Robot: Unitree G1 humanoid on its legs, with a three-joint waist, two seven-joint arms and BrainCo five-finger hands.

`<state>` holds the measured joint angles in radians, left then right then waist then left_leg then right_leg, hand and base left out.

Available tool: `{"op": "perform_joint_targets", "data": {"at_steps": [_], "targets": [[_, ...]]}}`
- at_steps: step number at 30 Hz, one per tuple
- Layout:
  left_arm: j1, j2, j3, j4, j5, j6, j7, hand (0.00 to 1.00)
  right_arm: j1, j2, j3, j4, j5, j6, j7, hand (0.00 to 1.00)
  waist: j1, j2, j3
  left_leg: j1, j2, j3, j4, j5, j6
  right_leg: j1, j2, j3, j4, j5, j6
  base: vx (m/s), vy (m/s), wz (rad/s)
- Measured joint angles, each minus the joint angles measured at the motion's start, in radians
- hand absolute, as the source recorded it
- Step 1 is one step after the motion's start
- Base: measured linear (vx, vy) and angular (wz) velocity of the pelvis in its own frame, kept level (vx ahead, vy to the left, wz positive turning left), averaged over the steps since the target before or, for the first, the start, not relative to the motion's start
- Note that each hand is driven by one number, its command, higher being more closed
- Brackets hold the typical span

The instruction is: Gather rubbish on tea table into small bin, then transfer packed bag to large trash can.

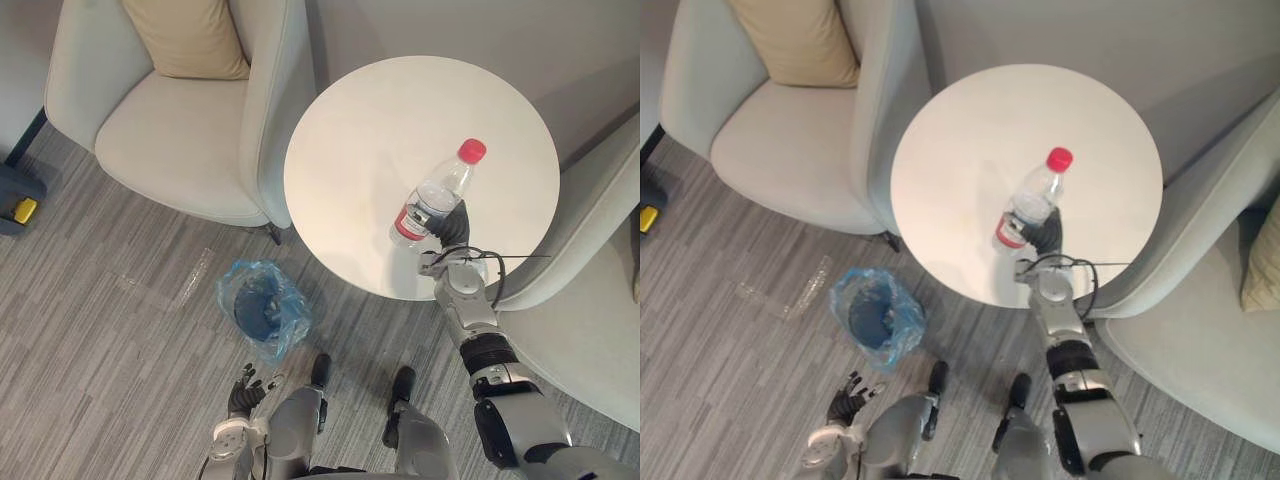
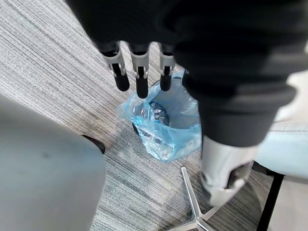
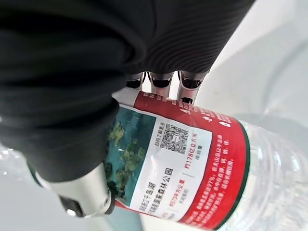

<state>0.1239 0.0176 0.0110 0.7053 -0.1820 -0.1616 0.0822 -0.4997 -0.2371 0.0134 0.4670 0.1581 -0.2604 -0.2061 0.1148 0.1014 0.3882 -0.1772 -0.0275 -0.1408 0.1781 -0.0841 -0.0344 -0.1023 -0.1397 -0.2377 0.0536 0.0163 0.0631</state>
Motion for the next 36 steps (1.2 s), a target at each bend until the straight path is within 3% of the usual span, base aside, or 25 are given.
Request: {"op": "perform_joint_targets", "data": {"at_steps": [4, 7, 10, 14, 21, 30, 36], "targets": [[-0.017, 0.006, 0.001, 0.029, 0.004, 0.005, -0.007, 0.00, 0.154, 0.005, 0.003, -0.186, -0.004, -0.004, 0.022, 1.00, -0.009, -0.005, -0.003, 0.018, 0.002, 0.008, -0.011, 0.000, -0.001, 0.018, 0.002, 0.009, -0.016, 0.004, 0.005, 0.00, -0.006, -0.06], [-0.013, 0.016, 0.003, 0.047, 0.027, 0.016, -0.010, 0.00, 0.300, 0.040, 0.033, -0.297, -0.030, -0.004, 0.054, 1.00, -0.023, -0.038, -0.032, 0.057, 0.005, 0.027, -0.040, 0.002, -0.003, 0.040, 0.004, 0.030, -0.035, 0.007, 0.009, 0.03, -0.001, -0.21], [-0.012, 0.045, 0.001, 0.077, 0.047, 0.022, -0.026, 0.00, 0.400, 0.084, 0.053, -0.360, -0.041, -0.006, 0.082, 1.00, -0.056, -0.076, -0.058, 0.090, 0.005, 0.041, -0.057, 0.002, -0.003, 0.067, 0.004, 0.040, -0.055, 0.012, 0.013, 0.02, 0.011, -0.14], [-0.012, 0.058, -0.002, 0.095, 0.075, 0.026, -0.026, 0.00, 0.540, 0.110, 0.089, -0.479, -0.044, -0.009, 0.115, 1.00, -0.061, -0.105, -0.099, 0.110, 0.003, 0.063, -0.062, 0.002, -0.003, 0.088, 0.003, 0.061, -0.084, 0.029, 0.015, -0.01, 0.030, -0.14], [-0.010, 0.063, -0.019, 0.139, 0.103, 0.043, -0.025, 0.00, 0.675, 0.162, 0.164, -0.600, -0.116, -0.020, 0.127, 1.00, -0.072, -0.114, -0.175, 0.148, 0.012, 0.083, -0.084, 0.006, -0.002, 0.109, 0.011, 0.087, -0.093, 0.032, 0.014, -0.04, 0.003, -0.10], [-0.005, 0.070, -0.032, 0.172, 0.104, 0.043, -0.025, 0.00, 0.752, 0.175, 0.207, -0.649, -0.199, -0.026, 0.124, 1.00, -0.081, -0.122, -0.214, 0.194, 0.027, 0.098, -0.109, 0.015, -0.005, 0.139, 0.018, 0.102, -0.093, 0.033, 0.013, -0.02, -0.010, -0.05], [-0.003, 0.031, 0.013, 0.109, 0.103, 0.041, -0.022, 0.00, 0.768, 0.175, 0.239, -0.808, -0.238, -0.034, 0.106, 1.00, -0.083, -0.123, -0.209, 0.101, 0.010, 0.018, -0.072, 0.033, -0.005, 0.082, -0.007, 0.000, 0.000, -0.020, 0.010, -0.05, -0.009, 0.50]]}}
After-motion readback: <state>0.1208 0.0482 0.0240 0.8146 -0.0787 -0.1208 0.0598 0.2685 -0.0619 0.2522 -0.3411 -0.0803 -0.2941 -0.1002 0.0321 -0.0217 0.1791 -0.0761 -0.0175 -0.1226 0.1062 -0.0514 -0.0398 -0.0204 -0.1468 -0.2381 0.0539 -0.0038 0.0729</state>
